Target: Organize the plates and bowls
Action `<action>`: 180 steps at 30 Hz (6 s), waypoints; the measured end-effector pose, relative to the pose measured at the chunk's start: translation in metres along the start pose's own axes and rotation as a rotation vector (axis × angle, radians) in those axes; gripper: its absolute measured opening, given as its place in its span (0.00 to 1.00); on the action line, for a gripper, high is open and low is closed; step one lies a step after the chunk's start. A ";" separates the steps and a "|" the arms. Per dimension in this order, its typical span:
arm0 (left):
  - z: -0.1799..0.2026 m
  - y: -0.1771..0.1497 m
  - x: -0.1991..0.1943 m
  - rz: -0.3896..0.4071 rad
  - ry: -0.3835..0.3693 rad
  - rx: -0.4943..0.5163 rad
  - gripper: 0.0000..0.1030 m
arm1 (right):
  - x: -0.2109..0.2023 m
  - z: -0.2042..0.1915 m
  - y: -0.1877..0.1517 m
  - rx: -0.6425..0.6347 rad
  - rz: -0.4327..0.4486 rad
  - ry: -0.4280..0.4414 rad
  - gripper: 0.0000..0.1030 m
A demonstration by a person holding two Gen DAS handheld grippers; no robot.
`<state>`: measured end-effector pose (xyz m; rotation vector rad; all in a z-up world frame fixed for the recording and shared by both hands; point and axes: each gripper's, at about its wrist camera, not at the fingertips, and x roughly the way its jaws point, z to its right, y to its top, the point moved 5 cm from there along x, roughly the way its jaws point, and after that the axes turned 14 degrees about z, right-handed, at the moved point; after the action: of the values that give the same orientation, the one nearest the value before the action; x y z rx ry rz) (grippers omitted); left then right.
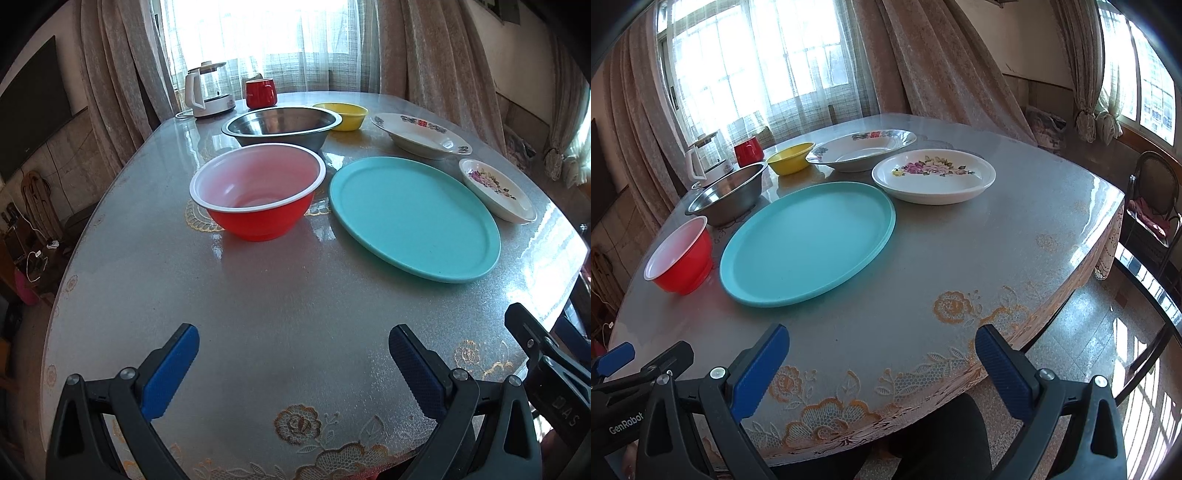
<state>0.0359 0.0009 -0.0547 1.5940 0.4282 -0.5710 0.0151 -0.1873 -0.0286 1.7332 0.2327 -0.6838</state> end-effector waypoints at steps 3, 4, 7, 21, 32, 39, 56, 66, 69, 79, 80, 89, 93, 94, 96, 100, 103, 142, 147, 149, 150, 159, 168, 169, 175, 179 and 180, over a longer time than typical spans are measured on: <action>0.000 0.000 0.000 -0.003 -0.001 -0.002 1.00 | 0.001 -0.001 0.000 -0.003 -0.005 0.005 1.00; 0.000 0.000 0.000 -0.004 -0.001 -0.002 1.00 | 0.002 -0.002 0.000 -0.003 -0.005 0.006 1.00; 0.000 0.000 0.000 -0.002 0.000 -0.002 1.00 | 0.002 -0.002 -0.001 -0.004 -0.008 0.007 1.00; -0.001 -0.001 0.001 -0.012 -0.001 -0.006 1.00 | 0.003 -0.001 -0.001 0.005 -0.003 0.012 1.00; 0.003 -0.003 0.004 -0.030 -0.021 0.004 1.00 | 0.006 0.004 0.000 0.029 -0.002 0.015 1.00; 0.000 -0.001 0.007 -0.040 -0.035 -0.025 1.00 | 0.010 0.000 0.009 -0.005 0.019 0.066 1.00; 0.026 0.027 0.050 -0.089 -0.144 -0.094 1.00 | 0.080 0.012 0.037 0.048 -0.072 0.132 0.79; 0.027 0.034 0.061 -0.085 -0.227 -0.211 0.87 | 0.098 0.009 0.046 0.040 -0.061 0.140 0.37; 0.029 0.037 0.061 -0.082 -0.263 -0.244 0.78 | 0.100 0.007 0.047 0.026 -0.058 0.137 0.31; 0.034 0.036 0.063 -0.053 -0.237 -0.156 0.32 | 0.090 0.002 0.038 -0.055 -0.051 0.127 0.19; 0.034 0.035 0.062 -0.052 -0.236 -0.148 0.30 | 0.088 0.001 0.037 -0.055 -0.053 0.131 0.19; 0.034 0.025 0.050 -0.032 -0.234 -0.100 0.28 | 0.072 0.002 0.028 -0.008 -0.074 0.157 0.19; 0.033 0.022 0.046 -0.026 -0.239 -0.094 0.28 | 0.067 0.002 0.025 -0.005 -0.082 0.151 0.19; 0.033 0.021 0.046 -0.025 -0.239 -0.093 0.28 | 0.066 0.002 0.025 -0.005 -0.081 0.151 0.19; 0.033 0.021 0.046 -0.028 -0.240 -0.093 0.28 | 0.066 0.002 0.024 -0.007 -0.077 0.151 0.19; 0.032 0.024 0.038 -0.020 -0.238 -0.090 0.35 | 0.063 0.004 0.025 0.007 -0.066 0.163 0.29; 0.031 0.033 0.021 0.044 -0.223 -0.052 0.67 | 0.053 0.010 0.032 0.013 -0.021 0.164 0.33; 0.092 0.181 0.149 -0.203 -0.257 -0.209 0.97 | 0.176 0.080 0.200 0.006 -0.035 0.133 0.43; 0.097 0.192 0.185 -0.243 -0.232 -0.224 0.97 | 0.229 0.083 0.213 0.019 -0.109 0.121 0.43; 0.100 0.195 0.196 -0.245 -0.239 -0.235 0.96 | 0.248 0.084 0.213 0.028 -0.145 0.118 0.43; 0.103 0.196 0.200 -0.259 -0.235 -0.231 0.96 | 0.258 0.084 0.212 0.037 -0.167 0.128 0.43; 0.118 0.195 0.242 -0.339 -0.214 -0.231 0.74 | 0.314 0.075 0.208 0.179 -0.287 0.223 0.43; 0.127 0.203 0.252 -0.299 -0.263 -0.184 0.62 | 0.348 0.069 0.200 0.251 -0.343 0.271 0.39; 0.128 0.201 0.254 -0.305 -0.264 -0.184 0.58 | 0.351 0.069 0.198 0.266 -0.350 0.276 0.39; 0.135 0.197 0.259 -0.307 -0.304 -0.202 0.50 | 0.355 0.065 0.199 0.241 -0.348 0.272 0.31; 0.145 0.199 0.261 -0.294 -0.333 -0.177 0.32 | 0.357 0.064 0.200 0.218 -0.352 0.270 0.28; 0.147 0.199 0.261 -0.288 -0.323 -0.165 0.32 | 0.357 0.065 0.200 0.219 -0.355 0.273 0.28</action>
<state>0.3464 -0.1810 -0.0564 1.2617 0.4503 -0.9720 0.3820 -0.3751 -0.0715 2.0185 0.6893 -0.7470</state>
